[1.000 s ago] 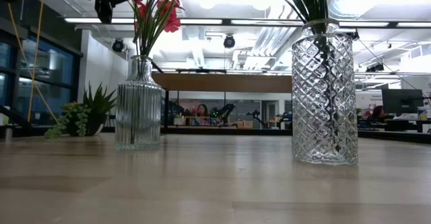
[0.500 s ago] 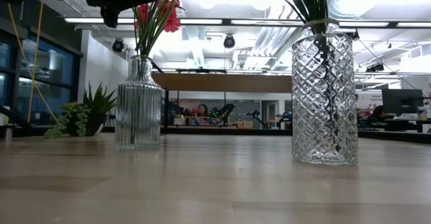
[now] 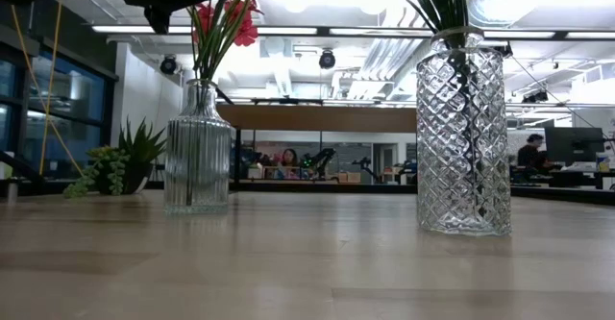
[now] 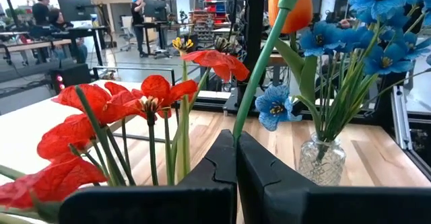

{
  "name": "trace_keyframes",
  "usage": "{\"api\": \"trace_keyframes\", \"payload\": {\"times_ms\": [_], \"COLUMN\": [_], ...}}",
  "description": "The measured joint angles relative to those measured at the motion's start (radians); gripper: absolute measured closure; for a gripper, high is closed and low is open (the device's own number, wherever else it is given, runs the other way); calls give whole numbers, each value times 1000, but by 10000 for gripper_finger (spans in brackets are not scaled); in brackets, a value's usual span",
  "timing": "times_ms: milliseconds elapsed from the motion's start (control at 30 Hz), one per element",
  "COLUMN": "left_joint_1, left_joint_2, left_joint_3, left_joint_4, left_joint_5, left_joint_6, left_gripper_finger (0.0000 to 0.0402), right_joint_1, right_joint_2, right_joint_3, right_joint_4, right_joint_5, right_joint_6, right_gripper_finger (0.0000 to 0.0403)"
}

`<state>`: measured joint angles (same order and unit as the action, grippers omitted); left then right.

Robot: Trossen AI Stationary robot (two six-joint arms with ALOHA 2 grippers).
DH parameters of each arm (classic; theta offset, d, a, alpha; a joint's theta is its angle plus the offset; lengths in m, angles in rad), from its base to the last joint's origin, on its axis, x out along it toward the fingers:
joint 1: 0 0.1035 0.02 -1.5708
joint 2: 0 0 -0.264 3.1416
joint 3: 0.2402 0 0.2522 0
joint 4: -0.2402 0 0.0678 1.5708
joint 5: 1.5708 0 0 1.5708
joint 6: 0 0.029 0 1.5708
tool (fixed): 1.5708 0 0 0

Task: Pick and place flowers into a vace then onto a shelf
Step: Put the dark red flower into the left transparent vase

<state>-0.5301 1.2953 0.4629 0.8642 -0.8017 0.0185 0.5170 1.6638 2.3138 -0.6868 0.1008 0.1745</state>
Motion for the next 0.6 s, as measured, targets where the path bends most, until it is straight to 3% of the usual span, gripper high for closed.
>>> {"api": "trace_keyframes", "payload": {"times_ms": [400,600], "left_joint_1": [0,0], "left_joint_2": [0,-1], "left_joint_3": [0,0], "left_joint_4": [-70,4], "left_joint_5": [-4,-1], "left_joint_6": [-4,20], "left_gripper_finger": [372,372], "right_joint_1": [0,0], "right_joint_2": [0,0], "right_joint_3": [0,0], "right_joint_4": [0,0], "right_joint_5": [2,2], "right_joint_6": [0,0], "right_gripper_finger": [251,251]}}
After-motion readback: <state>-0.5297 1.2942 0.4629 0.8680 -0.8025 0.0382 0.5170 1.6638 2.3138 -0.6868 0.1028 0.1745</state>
